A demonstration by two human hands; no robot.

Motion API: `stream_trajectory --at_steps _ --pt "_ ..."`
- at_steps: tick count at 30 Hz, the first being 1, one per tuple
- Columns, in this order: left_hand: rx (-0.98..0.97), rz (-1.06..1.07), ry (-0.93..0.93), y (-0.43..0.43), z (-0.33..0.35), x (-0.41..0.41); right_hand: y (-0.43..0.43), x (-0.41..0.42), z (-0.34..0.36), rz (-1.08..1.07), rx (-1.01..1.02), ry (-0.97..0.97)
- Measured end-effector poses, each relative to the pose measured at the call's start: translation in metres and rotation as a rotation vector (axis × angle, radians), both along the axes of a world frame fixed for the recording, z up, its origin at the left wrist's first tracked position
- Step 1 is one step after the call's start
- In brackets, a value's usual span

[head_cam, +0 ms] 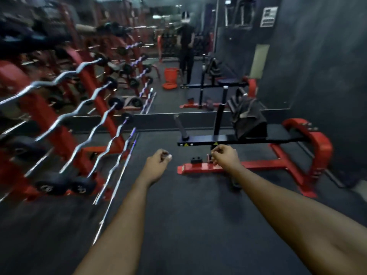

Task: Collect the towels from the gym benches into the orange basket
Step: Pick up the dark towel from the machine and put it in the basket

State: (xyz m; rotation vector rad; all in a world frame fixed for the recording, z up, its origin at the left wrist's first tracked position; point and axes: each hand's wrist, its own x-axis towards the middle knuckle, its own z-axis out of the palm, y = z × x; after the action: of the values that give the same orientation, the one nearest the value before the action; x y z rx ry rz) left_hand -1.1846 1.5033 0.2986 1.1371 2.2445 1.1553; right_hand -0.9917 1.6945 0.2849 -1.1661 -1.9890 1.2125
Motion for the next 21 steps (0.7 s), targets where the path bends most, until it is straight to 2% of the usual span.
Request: stream_trajectory --at_steps 11,16,21 --pt "0.005 -0.315 -0.021 0.316 -0.008 -0.033 0.250 0.010 -0.005 -0.299 0.018 -0.024" --pt "-0.059 -0.485 -0.012 0.456 -0.003 -0.046 0.350 0.009 0.006 -0.438 0.004 -0.062" --pt "-0.094 -0.578 -0.027 0.563 -0.008 -0.042 0.430 0.017 0.001 -0.452 0.028 -0.139"
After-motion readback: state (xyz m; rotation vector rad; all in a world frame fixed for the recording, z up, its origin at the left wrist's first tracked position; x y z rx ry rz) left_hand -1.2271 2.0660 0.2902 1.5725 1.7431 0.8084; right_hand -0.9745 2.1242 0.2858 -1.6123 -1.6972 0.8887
